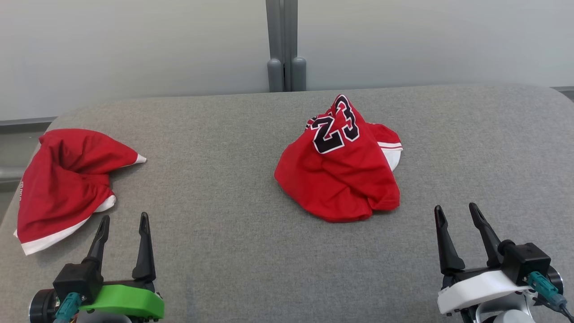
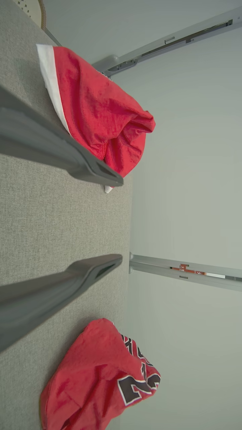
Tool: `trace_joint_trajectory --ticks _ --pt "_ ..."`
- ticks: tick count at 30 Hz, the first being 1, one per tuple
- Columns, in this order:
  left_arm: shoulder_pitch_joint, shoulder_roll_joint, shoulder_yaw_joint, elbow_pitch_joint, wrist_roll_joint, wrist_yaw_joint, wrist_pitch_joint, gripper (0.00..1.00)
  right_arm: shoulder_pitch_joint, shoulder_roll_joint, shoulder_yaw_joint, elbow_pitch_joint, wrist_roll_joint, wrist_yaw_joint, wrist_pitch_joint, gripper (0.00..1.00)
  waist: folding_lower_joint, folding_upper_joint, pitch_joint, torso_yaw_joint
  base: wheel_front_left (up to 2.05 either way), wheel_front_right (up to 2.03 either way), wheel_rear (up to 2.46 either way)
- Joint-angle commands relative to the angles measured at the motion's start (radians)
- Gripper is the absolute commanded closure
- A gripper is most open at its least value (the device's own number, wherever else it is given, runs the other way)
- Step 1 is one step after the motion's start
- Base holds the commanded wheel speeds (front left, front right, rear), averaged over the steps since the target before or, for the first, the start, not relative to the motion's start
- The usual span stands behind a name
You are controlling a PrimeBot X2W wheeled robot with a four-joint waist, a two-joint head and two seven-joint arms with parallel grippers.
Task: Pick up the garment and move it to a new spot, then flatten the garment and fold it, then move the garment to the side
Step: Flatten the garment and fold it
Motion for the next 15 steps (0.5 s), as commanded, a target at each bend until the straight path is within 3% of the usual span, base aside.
trace_joint_trajectory --ticks 1,15 --pt "0.015 0.004 0.003 -0.001 0.005 -0.002 0.000 0.00 -0.001 -0.001 0.001 0.001 0.005 0.000 -0.003 0.00 0.0000 0.0000 -0.001 -0.001 0.00 0.00 0.00" --pt "0.013 0.003 -0.003 0.006 0.008 -0.002 0.000 0.00 -0.008 -0.003 -0.006 0.013 0.007 0.000 -0.003 0.00 0.0000 0.0000 0.000 0.002 0.00 0.00 0.00"
